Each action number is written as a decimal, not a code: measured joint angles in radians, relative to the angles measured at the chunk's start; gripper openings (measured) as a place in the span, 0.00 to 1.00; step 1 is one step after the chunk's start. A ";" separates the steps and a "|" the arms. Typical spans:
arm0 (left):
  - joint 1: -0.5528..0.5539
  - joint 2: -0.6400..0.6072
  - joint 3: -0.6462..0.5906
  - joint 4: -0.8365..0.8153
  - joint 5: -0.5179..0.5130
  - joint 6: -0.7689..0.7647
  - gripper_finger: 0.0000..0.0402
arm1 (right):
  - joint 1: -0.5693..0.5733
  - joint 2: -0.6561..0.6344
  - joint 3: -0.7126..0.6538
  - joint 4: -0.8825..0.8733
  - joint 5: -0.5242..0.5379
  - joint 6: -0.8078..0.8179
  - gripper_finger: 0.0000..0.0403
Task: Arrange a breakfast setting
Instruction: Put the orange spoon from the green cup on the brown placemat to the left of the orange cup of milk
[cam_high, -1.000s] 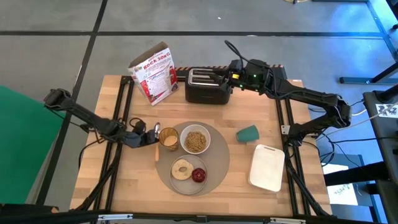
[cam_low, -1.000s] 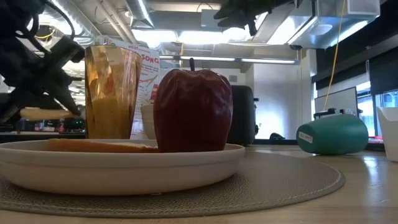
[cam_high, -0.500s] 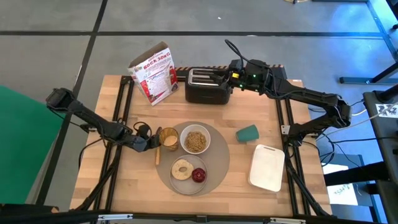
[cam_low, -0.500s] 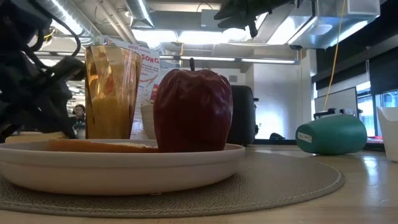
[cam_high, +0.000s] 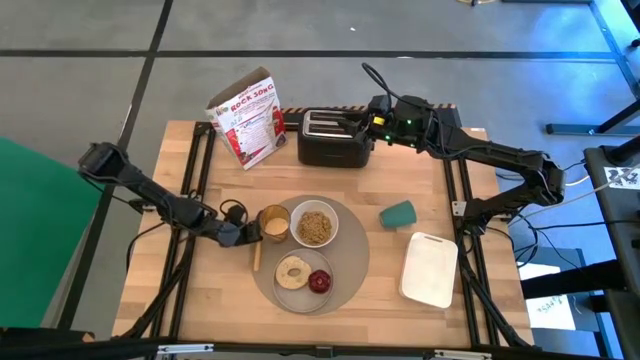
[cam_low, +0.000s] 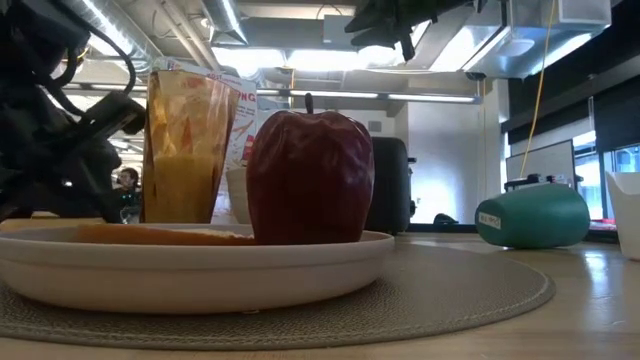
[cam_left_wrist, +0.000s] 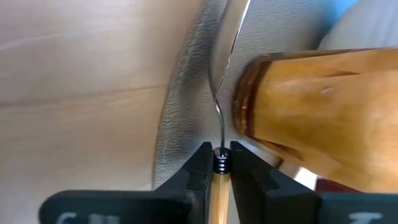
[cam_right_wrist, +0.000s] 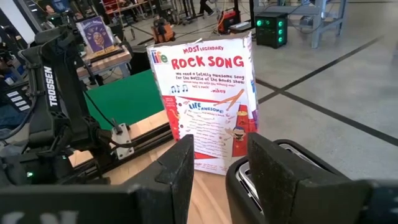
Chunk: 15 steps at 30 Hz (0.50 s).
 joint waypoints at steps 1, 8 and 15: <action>0.000 0.006 0.000 -0.001 0.005 -0.006 0.11 | 0.000 0.000 0.000 0.000 0.000 0.000 0.35; 0.000 0.011 0.000 0.002 0.024 -0.032 0.21 | 0.002 0.000 0.000 0.000 0.000 0.000 0.35; 0.000 0.002 0.000 0.016 0.088 -0.051 0.27 | 0.002 0.000 0.000 0.000 0.000 0.000 0.35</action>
